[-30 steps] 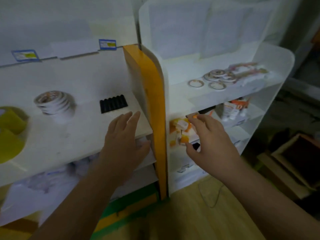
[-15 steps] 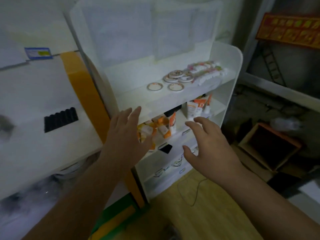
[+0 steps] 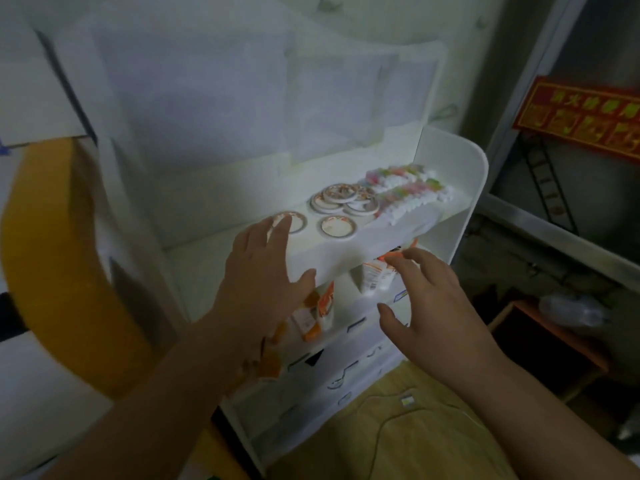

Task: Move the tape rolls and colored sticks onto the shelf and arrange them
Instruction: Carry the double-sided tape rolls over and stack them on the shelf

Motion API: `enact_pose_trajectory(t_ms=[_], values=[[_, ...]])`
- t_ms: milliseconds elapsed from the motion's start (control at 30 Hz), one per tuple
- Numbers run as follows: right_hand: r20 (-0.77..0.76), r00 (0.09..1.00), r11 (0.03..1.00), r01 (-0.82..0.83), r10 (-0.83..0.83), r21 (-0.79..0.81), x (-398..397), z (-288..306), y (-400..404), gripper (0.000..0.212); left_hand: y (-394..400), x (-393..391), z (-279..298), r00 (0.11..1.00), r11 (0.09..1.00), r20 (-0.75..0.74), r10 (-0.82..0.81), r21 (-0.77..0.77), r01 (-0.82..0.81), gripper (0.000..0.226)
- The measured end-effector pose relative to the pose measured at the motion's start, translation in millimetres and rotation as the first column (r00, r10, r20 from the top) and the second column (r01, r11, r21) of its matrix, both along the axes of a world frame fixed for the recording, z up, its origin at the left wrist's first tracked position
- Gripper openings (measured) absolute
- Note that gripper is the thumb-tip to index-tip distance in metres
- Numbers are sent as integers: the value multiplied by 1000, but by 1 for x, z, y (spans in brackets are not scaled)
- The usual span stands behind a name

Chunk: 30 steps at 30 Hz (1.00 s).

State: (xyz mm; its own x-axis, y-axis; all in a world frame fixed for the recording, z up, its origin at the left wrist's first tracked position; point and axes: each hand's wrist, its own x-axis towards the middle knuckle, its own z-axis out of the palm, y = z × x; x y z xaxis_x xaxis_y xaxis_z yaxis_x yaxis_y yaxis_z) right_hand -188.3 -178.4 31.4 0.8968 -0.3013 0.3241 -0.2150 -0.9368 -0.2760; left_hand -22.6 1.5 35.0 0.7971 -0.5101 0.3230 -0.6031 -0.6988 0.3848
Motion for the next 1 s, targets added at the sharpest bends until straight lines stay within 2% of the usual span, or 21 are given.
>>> enact_pose_trajectory(t_ms=[367, 567, 700, 1000], values=[[-88, 996, 998, -8, 14, 67, 65, -27, -54, 65, -49, 62, -29, 996, 999, -75, 45, 21, -44, 90], [-110, 986, 989, -119, 129, 90, 122, -27, -86, 65, -69, 87, -34, 988, 989, -57, 140, 48, -138, 87], [-86, 975, 973, -196, 207, 120, 159, -28, -108, 64, -87, 111, -38, 966, 972, -116, 230, 80, -222, 90], [-71, 922, 913, -362, 380, 186, 217, -44, -160, 65, -128, 177, -66, 893, 913, -243, 379, 256, -318, 96]])
